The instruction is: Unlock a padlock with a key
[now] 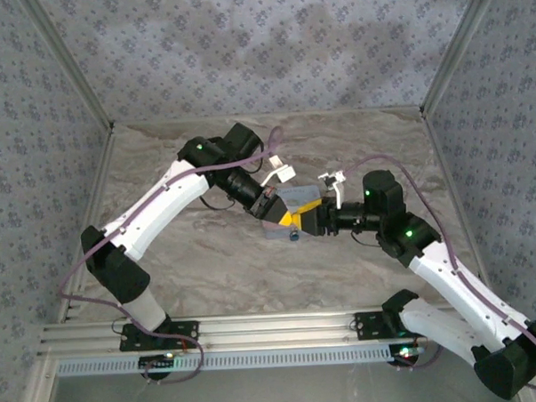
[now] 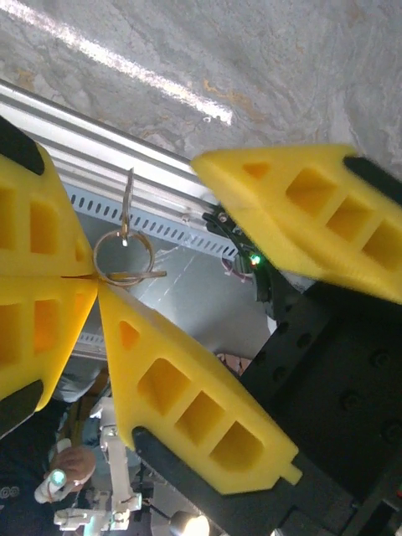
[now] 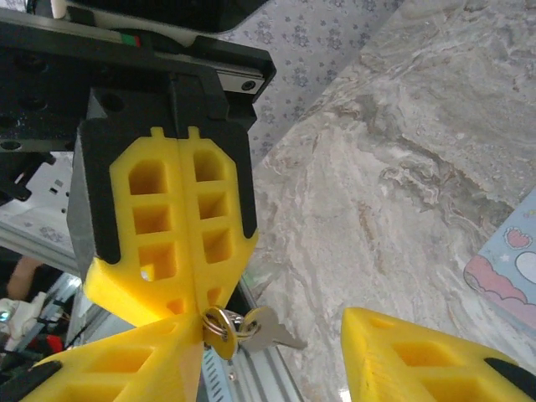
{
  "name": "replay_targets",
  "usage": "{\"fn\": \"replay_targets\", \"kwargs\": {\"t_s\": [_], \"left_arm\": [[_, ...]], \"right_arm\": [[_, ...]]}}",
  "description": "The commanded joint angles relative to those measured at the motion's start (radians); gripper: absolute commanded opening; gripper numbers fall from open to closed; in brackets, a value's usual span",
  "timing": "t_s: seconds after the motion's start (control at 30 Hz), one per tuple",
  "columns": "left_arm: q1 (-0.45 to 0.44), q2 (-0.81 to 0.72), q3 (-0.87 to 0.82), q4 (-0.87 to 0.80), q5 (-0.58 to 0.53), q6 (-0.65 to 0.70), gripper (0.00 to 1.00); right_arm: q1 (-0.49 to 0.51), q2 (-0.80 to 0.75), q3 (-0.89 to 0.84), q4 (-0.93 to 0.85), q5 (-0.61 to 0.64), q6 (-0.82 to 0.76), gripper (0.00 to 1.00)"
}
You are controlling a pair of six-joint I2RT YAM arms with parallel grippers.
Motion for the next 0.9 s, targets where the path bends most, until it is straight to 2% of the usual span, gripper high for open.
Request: {"fn": "replay_targets", "kwargs": {"t_s": [0.0, 0.17, 0.27, 0.33, 0.47, 0.6, 0.87], "left_arm": [[-0.026, 0.004, 0.036, -0.037, 0.052, 0.034, 0.00], [-0.026, 0.001, 0.035, -0.043, 0.055, 0.045, 0.00], [-0.026, 0.000, 0.034, -0.052, 0.055, 0.052, 0.00], [-0.027, 0.001, 0.034, -0.055, 0.056, 0.058, 0.00], [-0.027, 0.002, 0.034, -0.053, 0.052, 0.061, 0.00], [-0.026, 0.009, 0.039, -0.064, 0.052, 0.070, 0.00], [-0.027, 0.016, 0.055, -0.090, 0.049, 0.088, 0.00]], "right_arm": [[0.005, 0.011, 0.039, -0.022, 0.129, -0.014, 0.39], [0.010, 0.010, 0.052, -0.080, 0.245, -0.022, 0.24], [-0.006, -0.018, 0.029, -0.073, 0.320, 0.004, 0.23], [-0.014, -0.033, 0.018, -0.062, 0.327, 0.005, 0.23], [-0.014, -0.040, 0.012, -0.049, 0.266, 0.002, 0.28], [-0.017, -0.065, 0.000, -0.017, 0.194, 0.002, 0.40], [-0.054, -0.063, -0.022, 0.109, -0.036, 0.084, 0.42]]}}
